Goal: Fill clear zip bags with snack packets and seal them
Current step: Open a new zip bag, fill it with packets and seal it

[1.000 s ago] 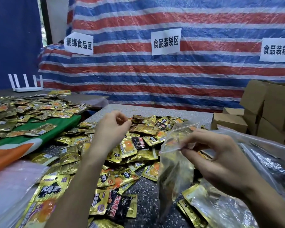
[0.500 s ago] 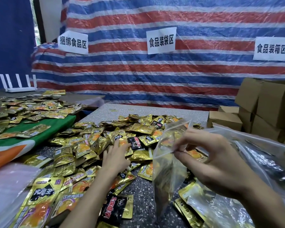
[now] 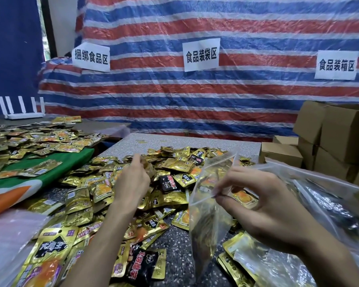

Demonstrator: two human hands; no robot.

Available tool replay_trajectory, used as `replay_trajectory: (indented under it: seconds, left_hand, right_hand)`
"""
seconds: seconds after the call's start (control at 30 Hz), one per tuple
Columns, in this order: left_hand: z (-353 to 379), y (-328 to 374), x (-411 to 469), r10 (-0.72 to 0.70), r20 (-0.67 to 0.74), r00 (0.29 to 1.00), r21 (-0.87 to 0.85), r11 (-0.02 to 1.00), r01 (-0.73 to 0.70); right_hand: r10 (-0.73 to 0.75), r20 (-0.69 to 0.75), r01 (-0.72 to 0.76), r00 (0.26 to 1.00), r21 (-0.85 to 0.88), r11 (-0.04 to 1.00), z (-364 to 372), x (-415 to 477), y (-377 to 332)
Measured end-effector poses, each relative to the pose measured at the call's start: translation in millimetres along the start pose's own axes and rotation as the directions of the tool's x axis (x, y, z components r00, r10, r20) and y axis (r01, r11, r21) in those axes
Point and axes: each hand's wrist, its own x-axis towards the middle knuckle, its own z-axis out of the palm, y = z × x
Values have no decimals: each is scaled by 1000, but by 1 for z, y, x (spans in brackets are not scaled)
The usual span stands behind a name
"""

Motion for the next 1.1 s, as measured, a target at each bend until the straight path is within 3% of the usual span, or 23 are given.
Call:
replay_trajectory:
  seconds: [0.1,0.3,0.43,0.57,0.63,0.7,0.8,0.93,1.1]
  left_hand:
    - [-21,1,7,-60,-93,994,-97,994,51]
    - [-61,17,14,-156,-127,980,-351,931,103]
    - [-93,40,6,-244,1,970,-749,642,162]
    - [-121,61,-6,-266,-61,962,-891,449,68]
    - [-128,69,-12,-226,-63,972,-911,410,37]
    - [-128,77,-21,-163,-61,985,-886,463,22]
    - [-124,82,-31,-90,-164,982,-752,656,-65]
    - [-126,84,-34,-48,-307,951,-606,780,-156]
    - [-123,90,-38,58,-323,944,-548,802,-237]
  right_hand:
    - [2,1,-2,1000,3,1000,0,-1,-1]
    - [3,12,-3,1000,10,1000,0,-1,-2]
    - [-9,26,8,1000,13,1000,-1,-1,-3]
    - [-27,36,26,999,38,999,0,0,-4]
    - [-37,62,34,997,53,998,1,0,-4]
    - [-58,85,53,995,59,997,2,-1,-5]
    - [-100,95,96,990,44,994,4,-1,-6]
    - [-117,42,115,992,52,992,4,-1,-5]
    - [-118,61,114,991,58,992,10,-1,-7]
